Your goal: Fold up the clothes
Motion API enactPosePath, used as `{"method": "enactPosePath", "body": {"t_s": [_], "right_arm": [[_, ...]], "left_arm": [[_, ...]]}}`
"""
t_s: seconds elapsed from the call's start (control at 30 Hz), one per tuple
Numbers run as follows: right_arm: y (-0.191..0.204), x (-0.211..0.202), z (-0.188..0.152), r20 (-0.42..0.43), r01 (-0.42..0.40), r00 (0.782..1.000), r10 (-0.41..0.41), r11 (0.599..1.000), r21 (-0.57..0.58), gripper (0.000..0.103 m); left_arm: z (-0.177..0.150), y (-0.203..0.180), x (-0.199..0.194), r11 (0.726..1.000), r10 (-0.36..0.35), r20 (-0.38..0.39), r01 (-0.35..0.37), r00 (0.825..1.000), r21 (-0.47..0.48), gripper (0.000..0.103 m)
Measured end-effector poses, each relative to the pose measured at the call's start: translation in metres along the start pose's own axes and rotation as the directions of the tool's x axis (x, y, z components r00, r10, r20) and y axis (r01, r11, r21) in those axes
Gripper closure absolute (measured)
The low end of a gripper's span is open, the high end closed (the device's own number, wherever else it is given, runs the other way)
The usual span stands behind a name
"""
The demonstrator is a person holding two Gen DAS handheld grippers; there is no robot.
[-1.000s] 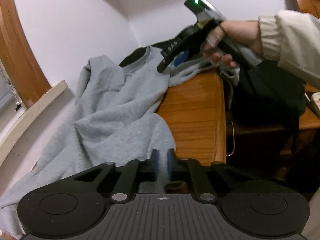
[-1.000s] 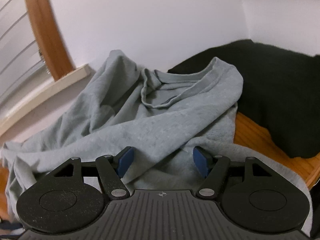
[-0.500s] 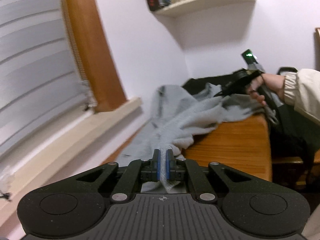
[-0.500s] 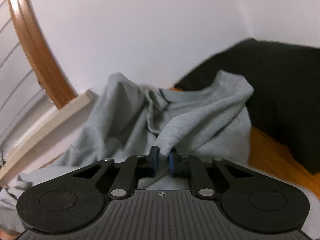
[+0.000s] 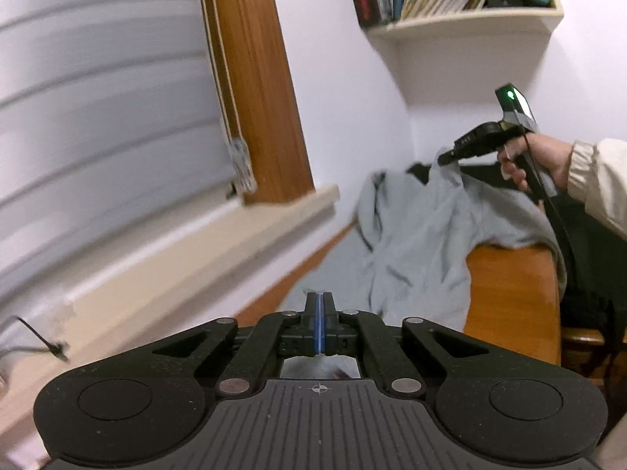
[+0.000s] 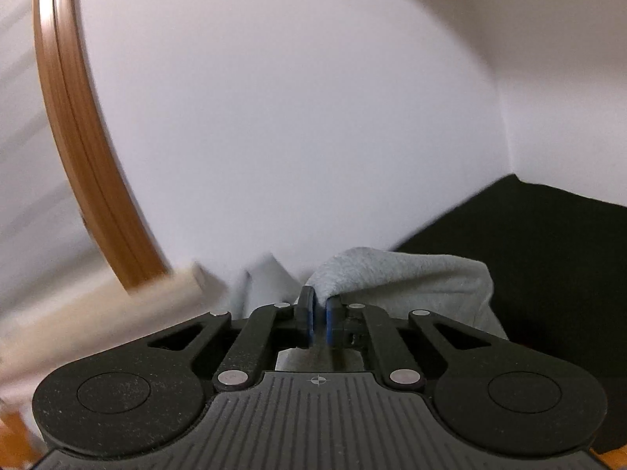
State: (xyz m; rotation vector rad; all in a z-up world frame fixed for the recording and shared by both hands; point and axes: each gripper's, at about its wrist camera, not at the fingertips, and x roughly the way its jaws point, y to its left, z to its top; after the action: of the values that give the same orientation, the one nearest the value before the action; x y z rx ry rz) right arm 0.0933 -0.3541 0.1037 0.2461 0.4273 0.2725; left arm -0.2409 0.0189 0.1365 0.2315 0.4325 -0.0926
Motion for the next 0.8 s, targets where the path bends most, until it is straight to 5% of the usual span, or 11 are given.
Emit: {"method": "enactPosePath", "body": {"t_s": [0.03,0.1,0.23,0.47,0.7,0.8], "right_arm": [[0.000,-0.001,-0.004,-0.016,0.006,1.000,-0.006,1.000,-0.024,0.088],[-0.001,-0.003,-0.011,-0.047,0.017,0.999,-0.020,0.997,-0.072,0.060],[-0.003,-0.007,-0.026,-0.108,0.034,0.993,-0.053,0.985,-0.168,0.050],[-0.007,-0.024,-0.063,-0.216,0.004,0.974,-0.074,0.951,-0.310,0.045],[0.006,-0.043,-0.105,-0.299,-0.133,0.954,0.031,0.936,-0.326,0.045],[0.011,-0.041,-0.109,-0.324,-0.141,0.946,0.020,0.924,-0.356,0.049]], "left_arm": [[-0.002,-0.003,0.007,1.000,-0.007,-0.013,0.007,1.000,-0.003,0.098],[-0.006,-0.010,0.021,1.000,-0.020,-0.033,0.020,0.999,-0.007,0.087],[-0.010,-0.028,0.039,0.998,-0.050,-0.044,0.051,0.998,0.033,0.054],[-0.015,-0.077,0.062,0.982,-0.073,-0.066,0.083,0.995,0.167,0.039],[-0.017,-0.091,0.103,0.969,-0.076,-0.113,0.100,0.991,0.226,0.042],[-0.020,-0.080,0.117,0.971,-0.087,-0.144,0.116,0.986,0.208,0.069]]}}
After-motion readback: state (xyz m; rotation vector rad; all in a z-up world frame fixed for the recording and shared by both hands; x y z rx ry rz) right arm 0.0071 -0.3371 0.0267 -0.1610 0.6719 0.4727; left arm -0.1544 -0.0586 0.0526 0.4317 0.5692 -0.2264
